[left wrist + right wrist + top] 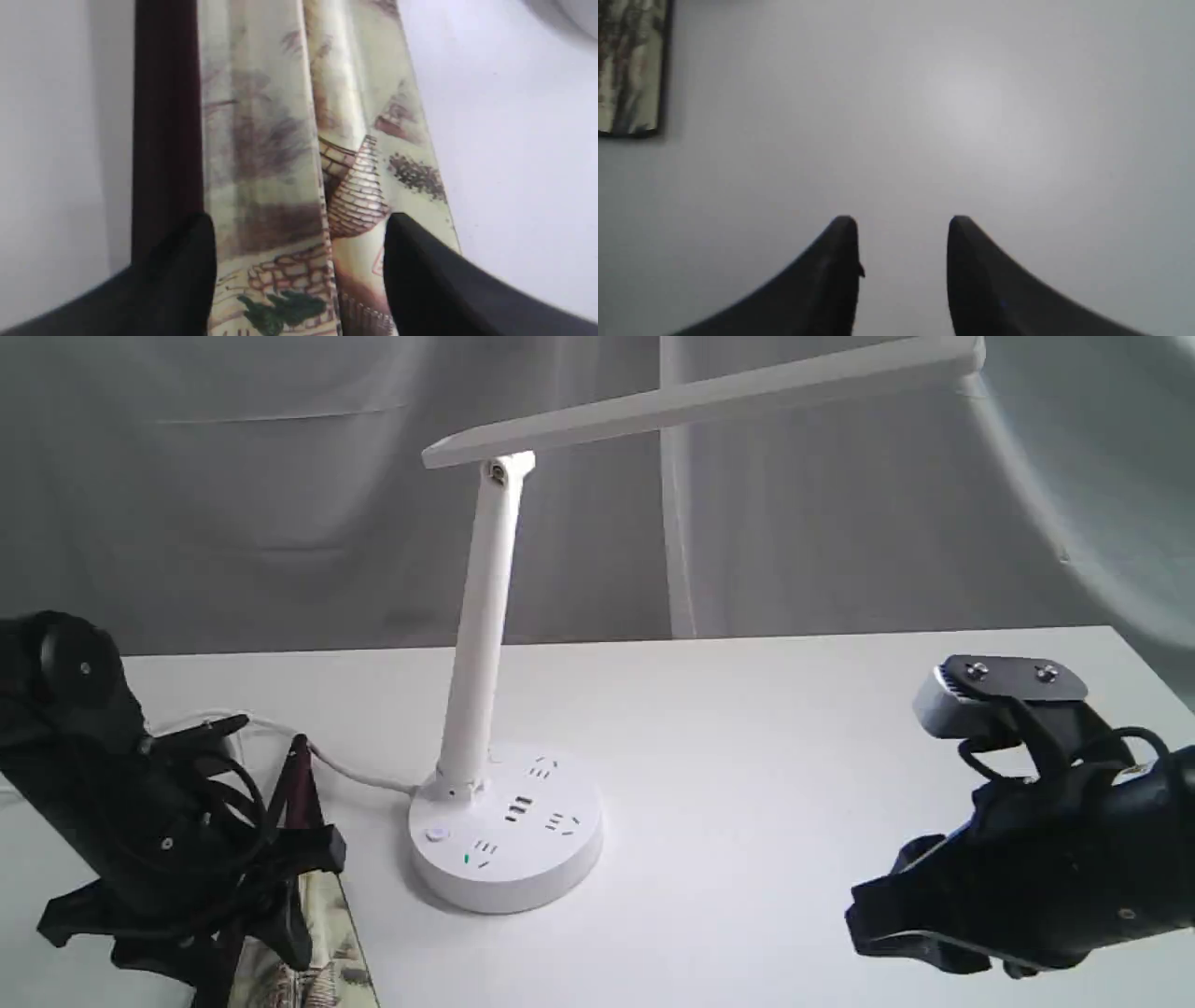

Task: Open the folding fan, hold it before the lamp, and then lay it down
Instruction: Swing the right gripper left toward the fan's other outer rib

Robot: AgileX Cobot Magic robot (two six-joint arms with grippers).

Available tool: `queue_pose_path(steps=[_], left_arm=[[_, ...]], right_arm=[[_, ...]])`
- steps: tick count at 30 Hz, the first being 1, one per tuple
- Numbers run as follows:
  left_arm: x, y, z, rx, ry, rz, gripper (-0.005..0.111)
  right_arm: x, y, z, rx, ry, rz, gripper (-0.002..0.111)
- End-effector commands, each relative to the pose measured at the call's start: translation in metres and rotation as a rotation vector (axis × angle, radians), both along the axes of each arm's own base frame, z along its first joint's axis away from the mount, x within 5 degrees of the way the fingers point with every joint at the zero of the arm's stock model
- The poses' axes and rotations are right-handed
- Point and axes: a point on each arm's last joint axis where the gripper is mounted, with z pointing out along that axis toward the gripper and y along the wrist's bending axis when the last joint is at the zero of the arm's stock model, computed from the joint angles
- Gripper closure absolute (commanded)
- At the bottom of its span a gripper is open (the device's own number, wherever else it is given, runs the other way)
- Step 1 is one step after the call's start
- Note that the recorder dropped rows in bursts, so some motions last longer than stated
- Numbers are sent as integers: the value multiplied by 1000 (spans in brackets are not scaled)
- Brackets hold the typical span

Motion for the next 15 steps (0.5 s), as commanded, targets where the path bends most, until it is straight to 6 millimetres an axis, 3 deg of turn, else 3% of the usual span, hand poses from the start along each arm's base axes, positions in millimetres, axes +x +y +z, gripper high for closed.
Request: queue_pose_path(steps=[1,7,15], left_arm=[[-4,0,13,10,-15,-43,52],[-11,15,25,76,5,-80,52],[-13,55,39,-19,23,21,52]], right_arm=[[-1,8,5,97,10,34,75],[-4,13,8,153,34,49,75],[-6,16,9,197,61,49,75]])
